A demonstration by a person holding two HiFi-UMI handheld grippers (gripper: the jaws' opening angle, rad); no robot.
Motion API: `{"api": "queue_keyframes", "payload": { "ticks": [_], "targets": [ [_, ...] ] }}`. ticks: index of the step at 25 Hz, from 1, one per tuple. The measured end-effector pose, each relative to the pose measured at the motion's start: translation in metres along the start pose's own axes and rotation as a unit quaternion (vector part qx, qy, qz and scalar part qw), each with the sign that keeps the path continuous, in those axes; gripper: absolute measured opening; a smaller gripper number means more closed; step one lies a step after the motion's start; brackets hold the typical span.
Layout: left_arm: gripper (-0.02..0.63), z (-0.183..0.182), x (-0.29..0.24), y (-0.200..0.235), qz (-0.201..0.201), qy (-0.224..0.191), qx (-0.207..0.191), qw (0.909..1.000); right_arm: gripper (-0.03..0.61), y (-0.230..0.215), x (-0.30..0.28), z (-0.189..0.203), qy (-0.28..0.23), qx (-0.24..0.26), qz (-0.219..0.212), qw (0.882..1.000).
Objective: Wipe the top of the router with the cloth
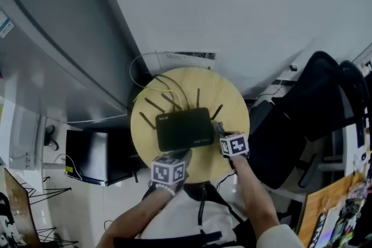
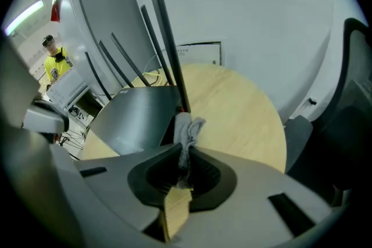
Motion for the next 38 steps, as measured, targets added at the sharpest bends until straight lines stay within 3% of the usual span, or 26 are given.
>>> {"api": "queue_keyframes", "payload": {
  "ticks": [8,18,24,31,38],
  "targets": [
    [-0.002,0.009,0.009,0.001,-0.035,-0.009,0.009,0.9993,0.037,-0.002,-0.026,-0.007,0.005,0.008,-0.076,0.997],
    [-0.002,0.007,0.02,0.017,-0.052,-0.004,0.009,0.9986,0.037,0.005,0.006,0.016,-0.003,0.037,-0.124,0.992],
    [-0.002,0.007,0.026,0.028,-0.046,-0.005,0.005,0.9989,0.037,0.021,0.021,0.039,-0.006,0.027,-0.12,0.992],
    [-0.002,0.003,0.045,0.047,-0.023,0.009,0.0,0.9997,0.037,0.051,0.023,0.052,-0.027,-0.018,-0.063,0.997],
    [-0.002,-0.001,0.07,0.075,-0.018,0.017,-0.007,0.9997,0.037,0.108,0.009,0.058,-0.033,-0.042,-0.066,0.996]
  ]
}}
Point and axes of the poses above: the fingertips, and each gripper's own axes: x backward along the fingers, y to its left, z out of its underside, the point moved 10 cm from there along x, backward along the fingers, and after that the axes turned 14 degrees about -y, right-handed, at the moved point
